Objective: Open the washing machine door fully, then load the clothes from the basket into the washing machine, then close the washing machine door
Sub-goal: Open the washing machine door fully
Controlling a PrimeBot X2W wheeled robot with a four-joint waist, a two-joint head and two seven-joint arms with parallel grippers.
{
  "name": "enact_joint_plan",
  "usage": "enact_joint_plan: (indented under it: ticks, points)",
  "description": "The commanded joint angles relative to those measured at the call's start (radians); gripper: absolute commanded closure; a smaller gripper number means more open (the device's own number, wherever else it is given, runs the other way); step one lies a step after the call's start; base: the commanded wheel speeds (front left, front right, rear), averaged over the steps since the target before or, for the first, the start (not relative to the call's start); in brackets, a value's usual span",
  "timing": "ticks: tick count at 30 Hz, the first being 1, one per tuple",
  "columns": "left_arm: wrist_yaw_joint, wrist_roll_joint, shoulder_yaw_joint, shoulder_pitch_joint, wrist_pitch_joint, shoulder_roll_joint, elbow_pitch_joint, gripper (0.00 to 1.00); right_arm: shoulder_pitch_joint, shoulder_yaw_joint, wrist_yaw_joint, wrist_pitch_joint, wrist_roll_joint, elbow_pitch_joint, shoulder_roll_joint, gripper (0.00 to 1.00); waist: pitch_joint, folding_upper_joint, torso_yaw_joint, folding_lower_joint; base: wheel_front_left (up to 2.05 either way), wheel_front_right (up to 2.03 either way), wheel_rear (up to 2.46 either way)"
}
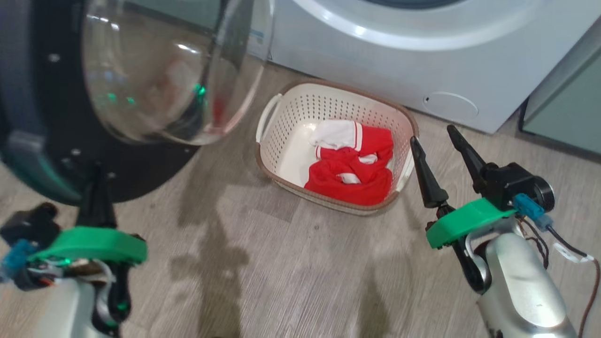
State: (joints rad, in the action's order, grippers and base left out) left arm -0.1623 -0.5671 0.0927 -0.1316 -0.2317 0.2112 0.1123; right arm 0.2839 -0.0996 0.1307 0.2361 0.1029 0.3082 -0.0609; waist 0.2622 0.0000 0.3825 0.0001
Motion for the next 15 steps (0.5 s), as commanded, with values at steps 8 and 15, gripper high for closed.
enact_joint_plan:
  ticks: [8,15]
  points:
    - [0.010,-0.047,-0.180,-0.117,-0.027,0.051,0.065,1.00,0.058,-0.021,0.000,-0.024,-0.032,-0.057,0.010,0.00,0.071,0.0000,-0.023,-0.0001,0.00,0.00,0.00]
    - [0.061,-0.026,-0.347,-0.206,-0.030,0.062,0.174,1.00,0.076,-0.022,0.000,-0.041,-0.044,-0.077,0.003,0.00,0.107,0.0000,-0.025,-0.0001,0.00,0.00,0.00]
